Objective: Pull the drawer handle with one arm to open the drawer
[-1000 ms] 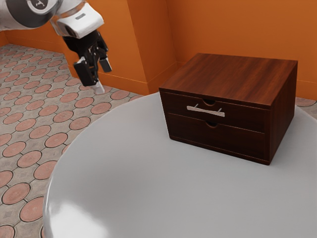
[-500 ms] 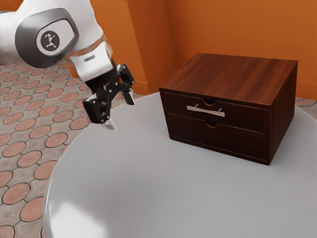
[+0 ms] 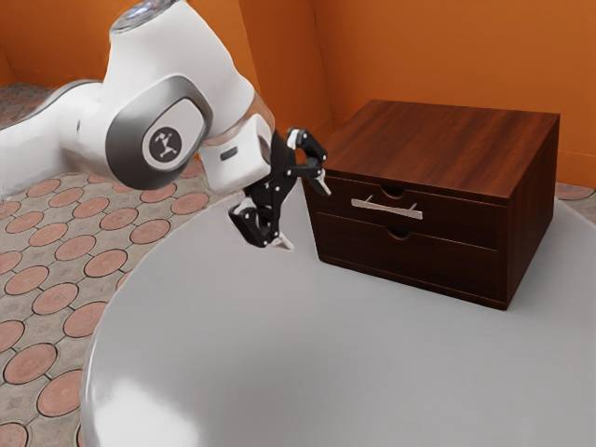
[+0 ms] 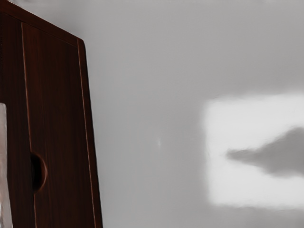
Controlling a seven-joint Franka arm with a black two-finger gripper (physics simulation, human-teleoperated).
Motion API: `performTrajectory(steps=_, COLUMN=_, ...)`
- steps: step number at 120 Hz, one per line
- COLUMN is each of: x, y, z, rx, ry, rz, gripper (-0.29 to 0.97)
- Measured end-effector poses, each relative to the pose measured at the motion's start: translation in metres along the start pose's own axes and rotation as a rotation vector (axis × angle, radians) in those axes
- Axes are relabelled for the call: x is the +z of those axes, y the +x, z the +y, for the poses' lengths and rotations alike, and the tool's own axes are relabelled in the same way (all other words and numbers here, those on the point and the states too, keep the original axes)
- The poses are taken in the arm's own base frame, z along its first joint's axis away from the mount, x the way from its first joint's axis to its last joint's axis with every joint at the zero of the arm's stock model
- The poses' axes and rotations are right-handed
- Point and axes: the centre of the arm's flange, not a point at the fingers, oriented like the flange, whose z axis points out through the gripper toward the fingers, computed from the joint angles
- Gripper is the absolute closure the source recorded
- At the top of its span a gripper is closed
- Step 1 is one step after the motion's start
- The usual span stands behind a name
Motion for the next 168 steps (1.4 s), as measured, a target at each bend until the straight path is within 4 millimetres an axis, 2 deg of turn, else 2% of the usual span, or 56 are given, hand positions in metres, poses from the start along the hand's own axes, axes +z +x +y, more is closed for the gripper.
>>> performTrajectory(steps=12, x=0.015, y=0.011, z=-0.008, rx=-0.002, ry=0.018, rz=0.029, gripper=0.02)
performTrajectory(steps=26, x=0.032, y=0.02, z=-0.016, rx=-0.018, ry=0.024, rz=0.058, gripper=0.18)
performTrajectory(steps=43, x=0.034, y=0.026, z=-0.027, rx=-0.025, ry=0.051, rz=0.069, gripper=0.36)
performTrajectory(steps=62, x=0.04, y=0.026, z=-0.039, rx=-0.027, ry=0.065, rz=0.055, gripper=0.46)
performTrajectory(steps=81, x=0.053, y=-0.011, z=-0.057, rx=-0.078, ry=0.075, rz=0.006, gripper=0.5)
performTrajectory(steps=89, x=0.058, y=-0.02, z=-0.061, rx=-0.092, ry=0.074, rz=-0.005, gripper=0.5)
performTrajectory(steps=108, x=0.07, y=-0.009, z=-0.069, rx=-0.08, ry=0.069, rz=-0.005, gripper=0.51)
performTrajectory(steps=143, x=0.071, y=-0.006, z=-0.086, rx=-0.077, ry=0.091, rz=-0.009, gripper=0.52)
performTrajectory(steps=168, x=0.083, y=-0.006, z=-0.097, rx=-0.08, ry=0.091, rz=-0.01, gripper=0.52)
